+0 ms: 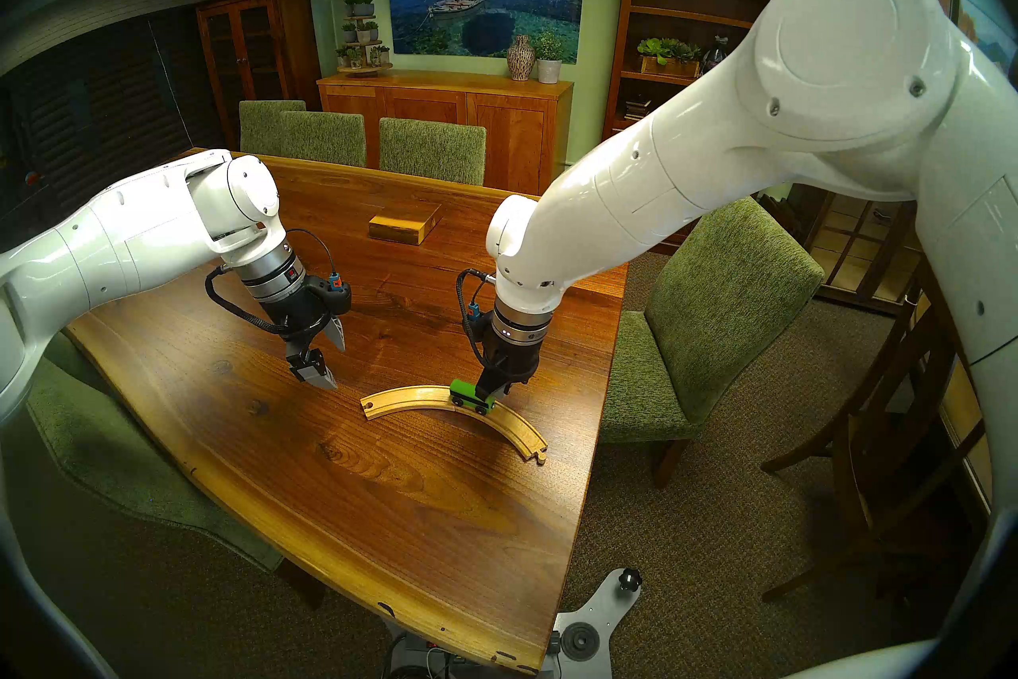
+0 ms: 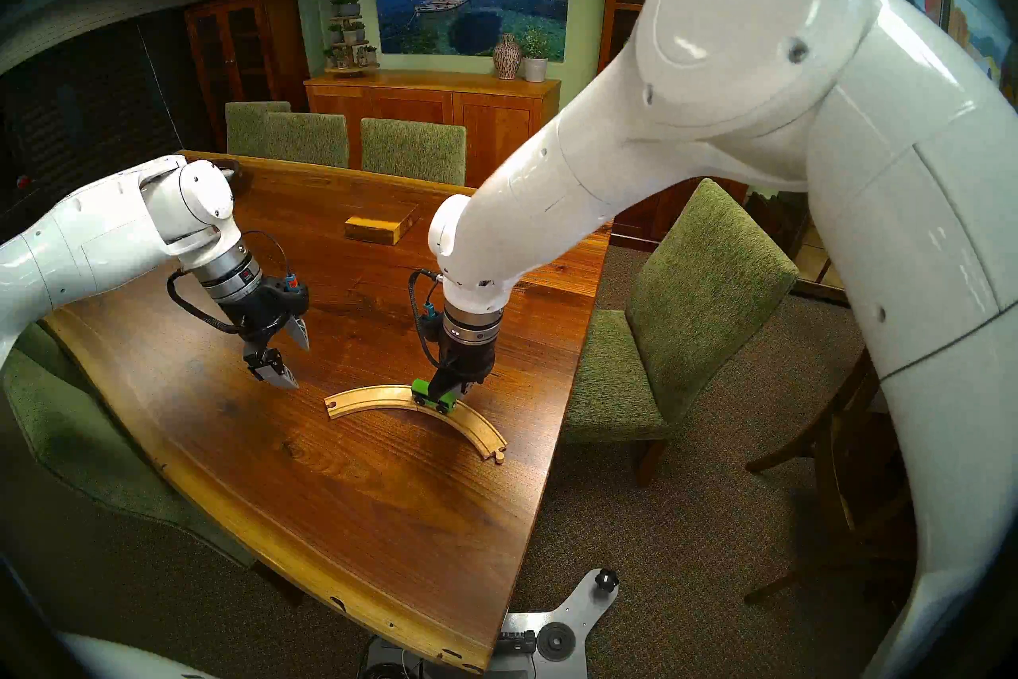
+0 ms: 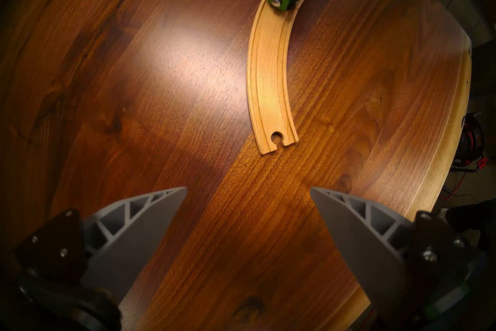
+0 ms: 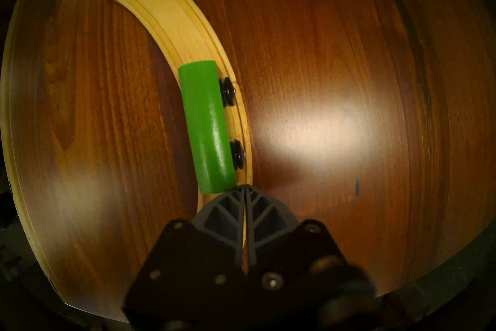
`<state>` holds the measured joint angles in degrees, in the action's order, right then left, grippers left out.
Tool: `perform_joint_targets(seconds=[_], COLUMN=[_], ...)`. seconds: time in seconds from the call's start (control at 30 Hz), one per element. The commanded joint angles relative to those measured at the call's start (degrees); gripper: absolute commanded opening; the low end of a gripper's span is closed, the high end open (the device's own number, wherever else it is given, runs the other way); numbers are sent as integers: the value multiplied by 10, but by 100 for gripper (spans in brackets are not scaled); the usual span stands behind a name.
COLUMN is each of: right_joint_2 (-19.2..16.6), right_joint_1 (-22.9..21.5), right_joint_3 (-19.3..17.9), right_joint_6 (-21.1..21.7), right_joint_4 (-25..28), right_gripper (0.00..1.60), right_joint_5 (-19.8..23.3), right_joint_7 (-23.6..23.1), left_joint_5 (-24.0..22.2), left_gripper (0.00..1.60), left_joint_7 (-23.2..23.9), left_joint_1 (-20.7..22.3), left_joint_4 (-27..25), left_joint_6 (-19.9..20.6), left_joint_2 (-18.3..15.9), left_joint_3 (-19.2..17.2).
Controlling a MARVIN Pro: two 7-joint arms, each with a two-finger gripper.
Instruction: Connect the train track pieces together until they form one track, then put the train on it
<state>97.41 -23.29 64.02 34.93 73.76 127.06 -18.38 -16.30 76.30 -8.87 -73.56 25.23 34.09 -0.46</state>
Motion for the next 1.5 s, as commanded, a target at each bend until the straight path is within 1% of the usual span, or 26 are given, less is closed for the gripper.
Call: perform_joint_targets(seconds=[0.0, 0.27, 0.3, 0.33, 0.47, 0.7, 0.87, 0.93, 1.03, 1.07, 1.1, 1.13, 1.17, 1.2, 1.23, 1.27, 1.47], right_joint_2=[26, 47, 47, 56, 68, 77, 79, 73, 59, 53, 50, 45, 38, 35, 30, 22, -2], right_joint_1=[3, 32, 32, 45, 67, 81, 73, 57, 30, 35, 16, 12, 21, 4, -3, 8, -29], right_joint_3=[-9, -8, -8, -7, -6, -5, -5, -3, 0, -6, 2, 1, -4, 2, 3, -3, -5], right_joint_6=[24, 38, 38, 39, 38, 33, 41, 50, 65, 74, 76, 80, 90, 89, 95, 101, 115], right_joint_4=[-61, -126, -126, -150, -190, -217, -213, -192, -163, -169, -150, -145, -155, -136, -128, -137, -90], right_gripper=[0, 0, 0, 0, 0, 0, 0, 0, 0, 0, 0, 0, 0, 0, 0, 0, 0], right_joint_5=[-18, -46, -46, -58, -78, -99, -101, -98, -94, -102, -97, -100, -107, -102, -102, -109, -114], right_joint_7=[-34, -88, -88, -108, -145, -181, -184, -179, -174, -175, -174, -174, -174, -174, -173, -172, -163], left_joint_5=[0, 1, 1, 1, 1, 1, 1, 1, 1, 1, 0, 0, 0, 0, 0, 0, 0], left_gripper=[160, 160, 160, 160, 160, 160, 160, 160, 160, 160, 160, 160, 160, 160, 160, 160, 160], left_joint_7=[-2, -1, -1, -1, -1, -1, -1, -1, -1, -2, -2, -2, -2, -2, -2, -2, -2], left_joint_1=[20, 20, 20, 20, 20, 20, 20, 20, 20, 20, 20, 20, 19, 19, 19, 19, 19], left_joint_4=[0, 0, 0, 0, 0, 0, 0, 0, 0, 0, 0, 0, 0, 0, 0, 0, 0], left_joint_6=[-1, -1, -1, -1, -1, -1, -1, -1, -1, -1, -1, -1, -1, -1, -1, -1, -1], left_joint_2=[-1, -1, -1, -1, -1, -1, -1, -1, -1, -1, -1, -1, -1, -1, -1, -1, -1], left_joint_3=[-14, -14, -14, -14, -14, -14, -14, -14, -14, -14, -14, -14, -14, -14, -14, -14, -14])
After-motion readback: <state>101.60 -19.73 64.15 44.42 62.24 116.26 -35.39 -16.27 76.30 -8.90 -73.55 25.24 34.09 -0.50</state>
